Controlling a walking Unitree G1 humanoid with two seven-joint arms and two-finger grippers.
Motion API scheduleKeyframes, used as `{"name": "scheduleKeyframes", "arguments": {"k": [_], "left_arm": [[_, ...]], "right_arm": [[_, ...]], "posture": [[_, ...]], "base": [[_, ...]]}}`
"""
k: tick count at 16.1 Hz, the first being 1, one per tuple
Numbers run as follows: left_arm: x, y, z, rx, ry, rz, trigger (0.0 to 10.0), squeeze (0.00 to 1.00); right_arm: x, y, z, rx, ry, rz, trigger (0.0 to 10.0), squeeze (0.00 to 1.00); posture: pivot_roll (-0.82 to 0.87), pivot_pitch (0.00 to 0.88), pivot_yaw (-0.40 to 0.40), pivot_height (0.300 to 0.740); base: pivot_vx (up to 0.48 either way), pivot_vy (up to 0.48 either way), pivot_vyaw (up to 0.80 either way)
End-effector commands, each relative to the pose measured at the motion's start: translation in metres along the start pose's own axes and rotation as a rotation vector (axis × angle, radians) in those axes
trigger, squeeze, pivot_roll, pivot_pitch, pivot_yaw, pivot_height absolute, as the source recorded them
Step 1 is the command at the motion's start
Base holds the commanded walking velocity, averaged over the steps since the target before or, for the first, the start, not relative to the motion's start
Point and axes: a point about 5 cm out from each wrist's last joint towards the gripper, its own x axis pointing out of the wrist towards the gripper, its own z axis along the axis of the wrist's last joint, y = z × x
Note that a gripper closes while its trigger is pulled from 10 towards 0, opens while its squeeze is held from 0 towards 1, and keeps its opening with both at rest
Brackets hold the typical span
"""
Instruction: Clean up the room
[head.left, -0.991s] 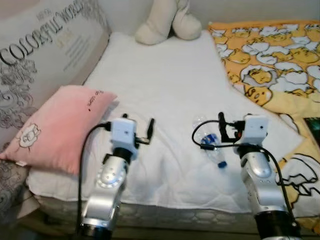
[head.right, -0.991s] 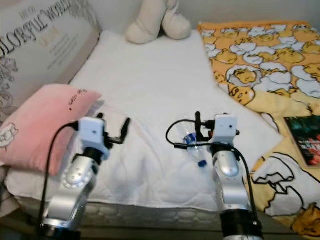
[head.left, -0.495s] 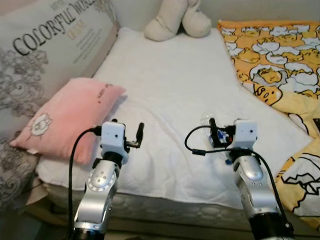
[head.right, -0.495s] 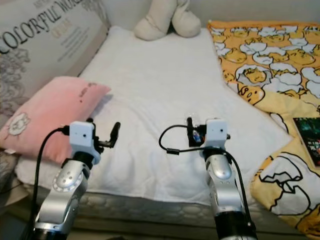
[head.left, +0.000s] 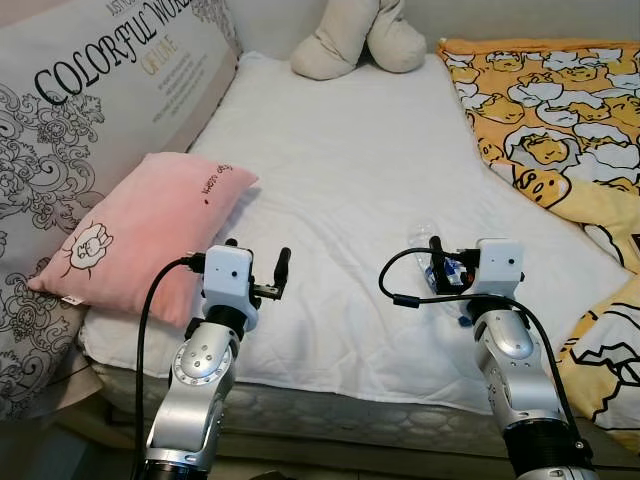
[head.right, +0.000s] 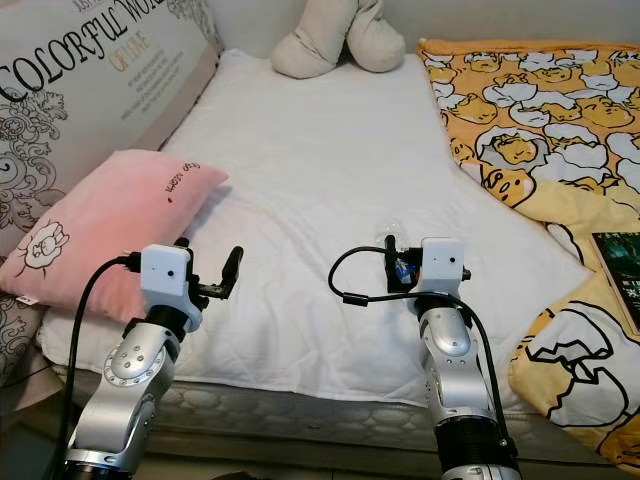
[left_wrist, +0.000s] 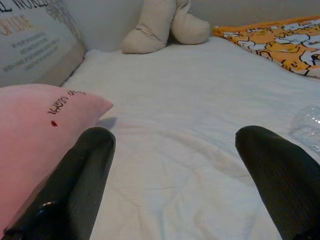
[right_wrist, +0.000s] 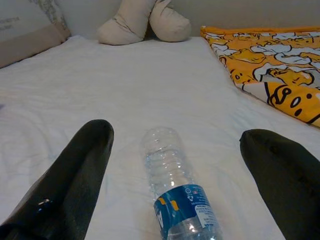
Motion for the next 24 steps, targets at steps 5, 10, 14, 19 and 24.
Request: {"name": "scheduleKeyframes", "arguments": {"k": [5, 10, 14, 19, 24], "left_arm": [[-0.001, 0.001, 0.003, 0.011, 0.004, -0.011, 10.0, 0.0], [-0.024, 0.012, 0.0, 0.044, 0.053, -0.012, 10.0, 0.0], [-0.053, -0.011, -0.004, 0.087, 0.139, -0.295, 10.0, 0.0], [-0.076, -0.029, 0.002, -0.074, 0.236, -0.491, 10.0, 0.0], [-0.089, -0.038, 0.01, -0.129, 0.256, -0.611, 10.0, 0.0]], "right_arm": [[0.011, -0.007, -0.001, 0.021, 0.02, -0.052, 10.0, 0.0], [0.026, -0.027, -0.015, 0.018, 0.114, -0.149, 10.0, 0.0], [0.032, -0.023, -0.027, 0.027, 0.209, -0.166, 10.0, 0.0], [0.033, -0.024, -0.031, -0.01, 0.239, -0.199, 10.0, 0.0], [0.032, -0.03, -0.035, -0.03, 0.286, -0.244, 10.0, 0.0]], "posture": [[-0.14, 0.0, 0.106, 0.74], [-0.06, 0.0, 0.142, 0.74], [0.02, 0.051, 0.178, 0.74], [0.07, 0.138, 0.213, 0.74], [0.08, 0.17, 0.219, 0.74]], "base": [[0.0, 0.0, 0.0], [0.0, 0.0, 0.0], [0.0, 0.0, 0.0], [0.0, 0.0, 0.0], [0.0, 0.0, 0.0]]}}
